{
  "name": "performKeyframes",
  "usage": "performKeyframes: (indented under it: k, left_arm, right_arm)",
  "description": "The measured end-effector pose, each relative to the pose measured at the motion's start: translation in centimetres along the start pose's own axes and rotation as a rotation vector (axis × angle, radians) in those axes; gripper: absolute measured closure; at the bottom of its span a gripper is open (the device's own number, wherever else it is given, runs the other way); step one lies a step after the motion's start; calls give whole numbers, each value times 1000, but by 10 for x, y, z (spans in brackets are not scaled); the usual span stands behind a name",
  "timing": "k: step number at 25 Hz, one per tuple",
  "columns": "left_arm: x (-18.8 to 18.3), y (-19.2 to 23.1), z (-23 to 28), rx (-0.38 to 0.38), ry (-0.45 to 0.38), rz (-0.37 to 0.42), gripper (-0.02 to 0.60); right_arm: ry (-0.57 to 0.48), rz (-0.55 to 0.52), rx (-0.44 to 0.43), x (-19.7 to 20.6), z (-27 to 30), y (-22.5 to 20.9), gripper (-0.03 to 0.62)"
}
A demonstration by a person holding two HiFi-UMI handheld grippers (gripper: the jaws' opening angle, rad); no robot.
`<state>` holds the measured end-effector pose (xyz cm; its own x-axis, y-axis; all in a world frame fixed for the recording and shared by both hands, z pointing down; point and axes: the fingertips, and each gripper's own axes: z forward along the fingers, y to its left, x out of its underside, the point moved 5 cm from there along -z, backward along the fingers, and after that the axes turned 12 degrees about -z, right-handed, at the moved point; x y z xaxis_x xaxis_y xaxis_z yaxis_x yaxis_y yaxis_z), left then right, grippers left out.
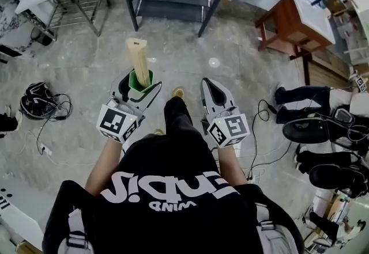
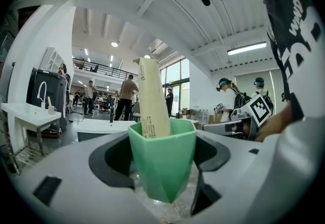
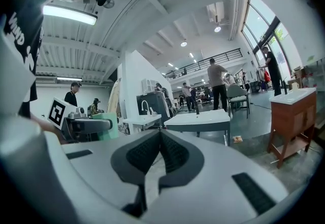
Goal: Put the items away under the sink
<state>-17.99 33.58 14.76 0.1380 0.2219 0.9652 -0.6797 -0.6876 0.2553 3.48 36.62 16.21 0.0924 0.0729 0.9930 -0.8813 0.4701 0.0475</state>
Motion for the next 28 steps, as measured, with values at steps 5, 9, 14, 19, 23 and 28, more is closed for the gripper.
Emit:
performKeyframes:
  k: [5,9,14,19,23,28]
  left_arm:
    - [-8,25,33,-7,-1,-2,235]
    - [-20,46,61,-6,0,-17,235]
    - [-36,66,102,-7,-16,-23,235]
    - [-50,82,143,-20,-14,-13,235]
    - [-58,100,174,-48,-15,-10,235]
    - [-68,112,214,-65,-33,-3,235]
  right_arm:
    - [13,-16,-27,1,37,-33,576]
    - [7,-30,-54,-7,71,-53,576]
    - [0,-26,-57,-15,104,-87,576]
    - [-4,-39,-91,-24,142,-121,576]
    - [-3,-36,-112,-27,172,-148,576]
    - [-2,-26,-133,-26,195,-185,576]
